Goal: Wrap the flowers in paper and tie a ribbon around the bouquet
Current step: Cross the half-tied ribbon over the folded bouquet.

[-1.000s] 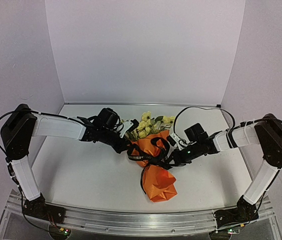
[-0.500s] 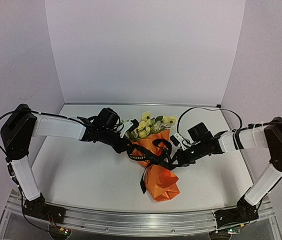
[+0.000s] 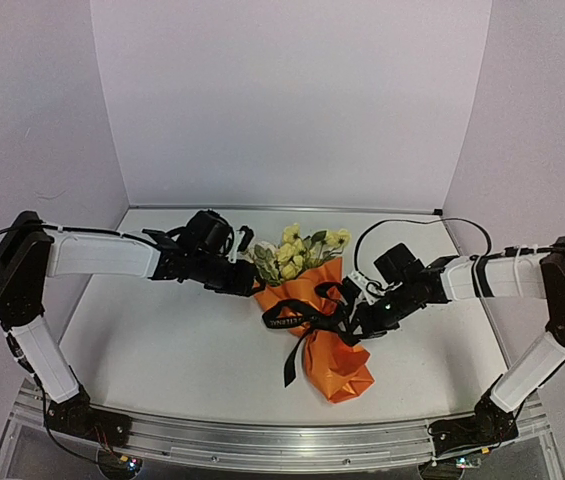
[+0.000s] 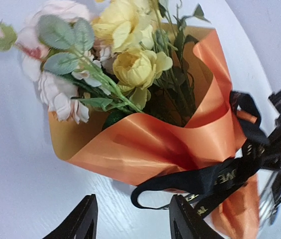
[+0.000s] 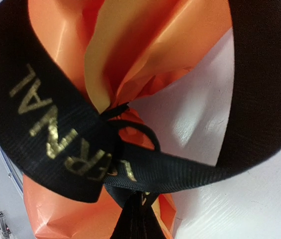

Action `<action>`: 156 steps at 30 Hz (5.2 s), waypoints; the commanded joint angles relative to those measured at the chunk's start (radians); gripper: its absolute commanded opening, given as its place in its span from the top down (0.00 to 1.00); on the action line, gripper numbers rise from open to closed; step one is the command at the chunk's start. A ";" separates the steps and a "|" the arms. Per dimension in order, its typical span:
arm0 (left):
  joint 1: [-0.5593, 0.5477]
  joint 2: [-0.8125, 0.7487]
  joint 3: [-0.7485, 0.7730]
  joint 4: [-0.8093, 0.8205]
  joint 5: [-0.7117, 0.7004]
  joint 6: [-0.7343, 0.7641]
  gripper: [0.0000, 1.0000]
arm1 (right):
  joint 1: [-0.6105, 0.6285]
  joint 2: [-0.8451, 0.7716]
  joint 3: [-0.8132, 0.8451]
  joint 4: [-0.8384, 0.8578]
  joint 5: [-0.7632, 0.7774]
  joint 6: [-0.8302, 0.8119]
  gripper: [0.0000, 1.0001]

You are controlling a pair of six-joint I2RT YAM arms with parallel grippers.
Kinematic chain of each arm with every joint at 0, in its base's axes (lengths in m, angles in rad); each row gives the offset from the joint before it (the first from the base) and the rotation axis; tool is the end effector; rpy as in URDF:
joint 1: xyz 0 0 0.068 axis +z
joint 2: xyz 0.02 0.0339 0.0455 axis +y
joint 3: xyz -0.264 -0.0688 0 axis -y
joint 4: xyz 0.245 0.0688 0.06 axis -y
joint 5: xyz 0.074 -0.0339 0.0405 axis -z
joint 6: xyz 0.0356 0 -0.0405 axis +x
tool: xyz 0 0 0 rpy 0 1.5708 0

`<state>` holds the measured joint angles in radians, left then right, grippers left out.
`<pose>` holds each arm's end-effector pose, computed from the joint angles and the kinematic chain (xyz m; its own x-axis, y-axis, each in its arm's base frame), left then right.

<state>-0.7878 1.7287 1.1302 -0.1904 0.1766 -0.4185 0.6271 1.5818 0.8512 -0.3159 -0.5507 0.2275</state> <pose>0.2598 -0.2699 0.2084 -0.7764 0.2130 -0.5932 0.5139 0.7587 -0.4003 0.2301 0.1897 0.1684 -0.8435 -0.3739 -0.3855 -0.5357 0.6371 0.5542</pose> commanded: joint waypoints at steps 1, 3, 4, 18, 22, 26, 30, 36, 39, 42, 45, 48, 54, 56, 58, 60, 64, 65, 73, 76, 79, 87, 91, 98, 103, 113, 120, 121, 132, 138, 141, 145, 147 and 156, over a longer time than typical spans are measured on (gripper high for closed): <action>0.007 -0.080 -0.124 0.079 0.046 -0.460 0.48 | 0.055 0.021 0.054 -0.029 0.085 0.007 1.00; 0.008 -0.102 -0.193 0.192 0.075 -0.605 0.48 | 0.105 0.038 0.062 -0.020 0.130 0.019 1.00; 0.009 -0.110 -0.219 0.226 0.083 -0.648 0.48 | 0.125 0.048 0.064 -0.005 0.155 0.030 1.00; 0.064 -0.263 -0.431 0.373 0.142 -0.929 0.49 | 0.272 0.201 0.251 0.078 0.352 0.173 1.00; 0.047 -0.214 -0.432 0.478 0.144 -0.993 0.48 | 0.273 0.211 0.270 0.066 0.341 0.174 1.00; 0.008 -0.146 -0.431 0.558 0.124 -1.087 0.46 | 0.273 0.207 0.269 0.058 0.340 0.171 1.00; -0.011 -0.082 -0.426 0.597 0.123 -1.129 0.45 | 0.273 0.197 0.254 0.046 0.342 0.156 1.00; -0.015 -0.005 -0.395 0.658 0.116 -1.135 0.45 | 0.273 0.181 0.234 0.041 0.346 0.143 1.00; -0.019 0.027 -0.389 0.695 0.109 -1.163 0.45 | 0.272 0.177 0.234 0.038 0.344 0.141 1.00; -0.018 0.051 -0.389 0.733 0.094 -1.180 0.45 | 0.272 0.176 0.235 0.037 0.341 0.139 1.00; -0.018 0.074 -0.382 0.778 0.081 -1.190 0.47 | 0.273 0.175 0.234 0.034 0.341 0.137 1.00; -0.016 0.086 -0.370 0.788 0.064 -1.175 0.51 | 0.273 0.171 0.228 0.032 0.342 0.136 1.00; -0.013 0.089 -0.382 0.823 0.060 -1.157 0.76 | 0.273 0.157 0.218 0.024 0.353 0.128 1.00; -0.013 0.076 -0.384 0.810 0.060 -1.140 0.83 | 0.273 0.155 0.220 0.016 0.354 0.124 1.00; -0.012 0.055 -0.388 0.786 0.053 -1.121 0.89 | 0.273 0.150 0.221 0.006 0.359 0.121 1.00; -0.010 0.032 -0.389 0.744 0.046 -1.091 0.97 | 0.273 0.142 0.220 -0.010 0.375 0.120 1.00; 0.003 -0.019 -0.396 0.670 0.041 -1.024 1.00 | 0.273 0.106 0.218 -0.071 0.412 0.110 1.00; 0.008 -0.026 -0.401 0.663 0.043 -1.011 1.00 | 0.272 0.099 0.219 -0.086 0.421 0.107 1.00; 0.031 -0.069 -0.409 0.592 0.064 -0.911 1.00 | 0.273 0.057 0.197 -0.159 0.462 0.080 1.00; 0.034 -0.070 -0.405 0.577 0.081 -0.882 1.00 | 0.273 0.055 0.189 -0.170 0.461 0.076 1.00; 0.036 -0.068 -0.395 0.556 0.084 -0.856 1.00 | 0.273 0.058 0.189 -0.170 0.437 0.072 1.00; 0.036 -0.047 -0.350 0.546 0.110 -0.813 1.00 | 0.270 0.019 0.179 -0.169 0.412 0.048 0.74; 0.036 -0.040 -0.339 0.540 0.113 -0.806 1.00 | 0.263 -0.016 0.158 -0.168 0.388 0.063 0.66; 0.036 -0.043 -0.339 0.540 0.110 -0.805 1.00 | 0.261 -0.041 0.090 -0.106 0.328 0.032 0.65; 0.036 -0.049 -0.342 0.536 0.109 -0.804 1.00 | 0.265 0.004 0.116 -0.076 0.334 -0.016 0.65; 0.036 -0.047 -0.336 0.530 0.107 -0.803 1.00 | 0.275 0.072 0.167 -0.094 0.404 -0.024 0.68; 0.036 -0.049 -0.337 0.523 0.105 -0.801 1.00 | 0.274 0.088 0.209 -0.128 0.411 -0.016 0.98; 0.036 -0.050 -0.337 0.522 0.105 -0.801 1.00 | 0.274 0.082 0.209 -0.136 0.413 -0.016 1.00; 0.039 -0.047 -0.342 0.522 0.110 -0.795 1.00 | 0.273 -0.030 0.174 -0.263 0.509 -0.039 1.00; 0.045 -0.044 -0.351 0.529 0.124 -0.791 1.00 | 0.261 -0.059 0.112 -0.286 0.513 -0.054 1.00; 0.046 -0.040 -0.349 0.531 0.141 -0.776 1.00 | 0.242 -0.074 0.066 -0.284 0.511 -0.052 1.00; 0.048 -0.026 -0.327 0.498 0.174 -0.722 1.00 | 0.225 -0.091 0.021 -0.284 0.512 -0.053 1.00; 0.051 -0.021 -0.319 0.478 0.189 -0.693 1.00 | 0.216 -0.102 0.000 -0.281 0.516 -0.050 1.00; 0.055 0.009 -0.254 0.379 0.231 -0.556 1.00 | 0.194 -0.123 -0.075 -0.262 0.522 -0.032 1.00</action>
<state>-0.7452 1.7185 0.8053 0.2519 0.3959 -1.0792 0.8346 1.4880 0.8098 -0.5624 -0.0639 0.1842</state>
